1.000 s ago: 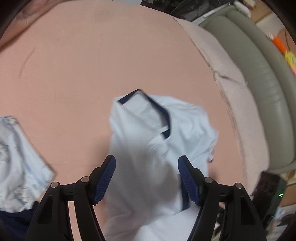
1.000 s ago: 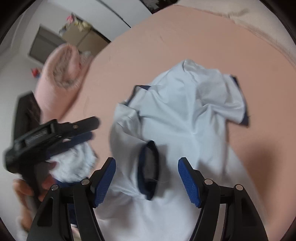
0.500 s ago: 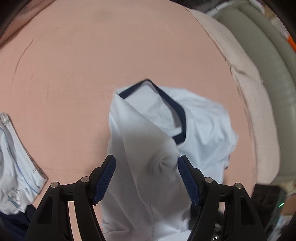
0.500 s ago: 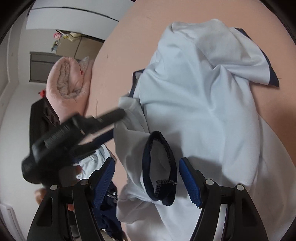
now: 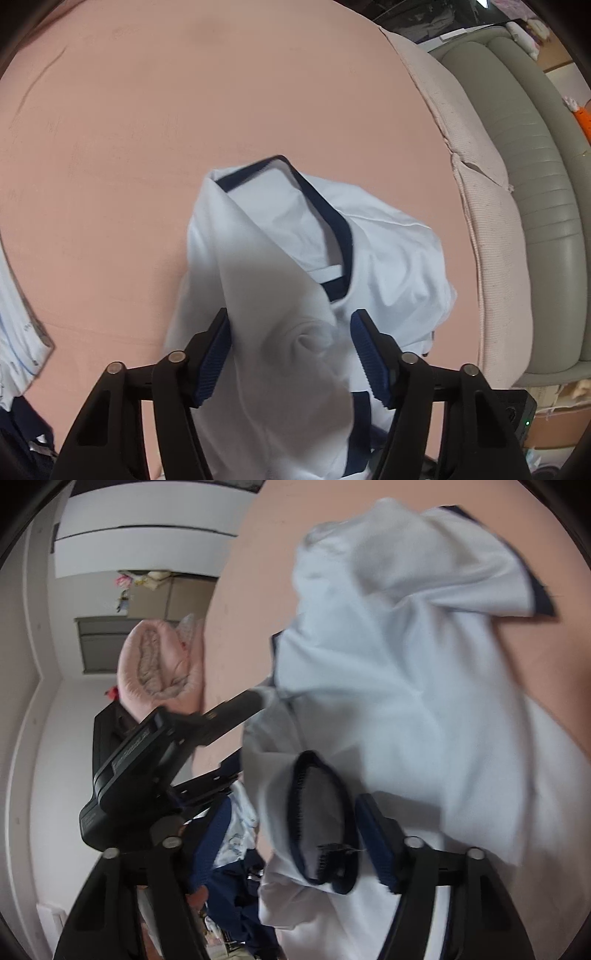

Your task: Fold clothes

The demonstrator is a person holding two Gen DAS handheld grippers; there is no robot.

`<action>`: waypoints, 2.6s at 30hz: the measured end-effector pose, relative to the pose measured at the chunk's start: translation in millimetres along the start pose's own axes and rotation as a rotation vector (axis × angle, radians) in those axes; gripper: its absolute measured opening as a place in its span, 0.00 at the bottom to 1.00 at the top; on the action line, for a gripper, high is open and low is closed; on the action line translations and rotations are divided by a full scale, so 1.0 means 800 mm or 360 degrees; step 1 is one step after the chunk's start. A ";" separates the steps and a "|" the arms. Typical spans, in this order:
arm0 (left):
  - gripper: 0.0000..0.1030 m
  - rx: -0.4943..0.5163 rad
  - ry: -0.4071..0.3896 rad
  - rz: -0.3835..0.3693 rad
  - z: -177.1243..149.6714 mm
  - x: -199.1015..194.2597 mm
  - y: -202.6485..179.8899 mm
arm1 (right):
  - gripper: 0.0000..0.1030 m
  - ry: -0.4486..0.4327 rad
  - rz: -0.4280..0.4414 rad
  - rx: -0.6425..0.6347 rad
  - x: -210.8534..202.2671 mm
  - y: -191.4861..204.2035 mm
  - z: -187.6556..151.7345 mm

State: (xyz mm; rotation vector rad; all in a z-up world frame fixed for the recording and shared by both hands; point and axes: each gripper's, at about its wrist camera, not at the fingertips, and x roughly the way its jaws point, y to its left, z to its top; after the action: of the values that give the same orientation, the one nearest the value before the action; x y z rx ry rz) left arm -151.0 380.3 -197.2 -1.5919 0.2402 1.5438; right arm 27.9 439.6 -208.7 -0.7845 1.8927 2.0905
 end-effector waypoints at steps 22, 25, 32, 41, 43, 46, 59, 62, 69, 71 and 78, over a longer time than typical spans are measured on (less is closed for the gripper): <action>0.13 0.0089 -0.0184 0.0270 0.030 -0.022 -0.001 | 0.05 -0.0189 -0.0772 -0.0321 -0.032 0.042 -0.017; 0.13 0.0248 -0.0142 0.0335 0.020 -0.025 -0.015 | 0.05 -0.0197 -0.0707 -0.0316 -0.045 0.039 -0.011; 0.64 0.0502 -0.0223 0.0382 -0.031 -0.060 -0.029 | 0.47 -0.0204 -0.0572 -0.0308 -0.067 0.040 -0.003; 0.66 0.0594 -0.0243 0.0332 -0.089 -0.077 -0.024 | 0.72 -0.0237 -0.0440 -0.0188 -0.058 0.035 0.005; 0.66 0.0576 -0.0226 0.0305 -0.096 -0.076 -0.020 | 0.72 -0.0241 -0.0479 -0.0182 -0.058 0.032 0.006; 0.66 0.0569 -0.0201 0.0297 -0.107 -0.073 -0.016 | 0.72 -0.0230 -0.0468 -0.0138 -0.065 0.024 0.005; 0.66 0.0738 -0.0340 0.0469 -0.165 -0.079 -0.013 | 0.72 -0.0173 -0.0546 -0.0235 -0.057 0.039 -0.003; 0.66 0.0699 -0.0361 0.0480 -0.171 -0.078 0.000 | 0.72 -0.0129 -0.0558 -0.0285 -0.051 0.046 -0.009; 0.66 0.0579 -0.0471 0.0480 -0.177 -0.088 0.036 | 0.72 -0.0026 -0.0527 -0.0333 -0.035 0.058 -0.021; 0.66 0.0581 -0.0475 0.0509 -0.178 -0.088 0.041 | 0.72 -0.0019 -0.0499 -0.0330 -0.028 0.063 -0.021; 0.66 0.0721 -0.0413 0.0466 -0.191 -0.072 0.022 | 0.72 0.0035 -0.0515 -0.0289 -0.008 0.059 -0.011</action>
State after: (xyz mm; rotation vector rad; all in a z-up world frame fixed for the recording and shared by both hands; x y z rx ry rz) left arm -66.0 240.9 -178.8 -1.0242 0.6503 1.7462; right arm 12.0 424.8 -165.3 -1.0769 1.4795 2.0698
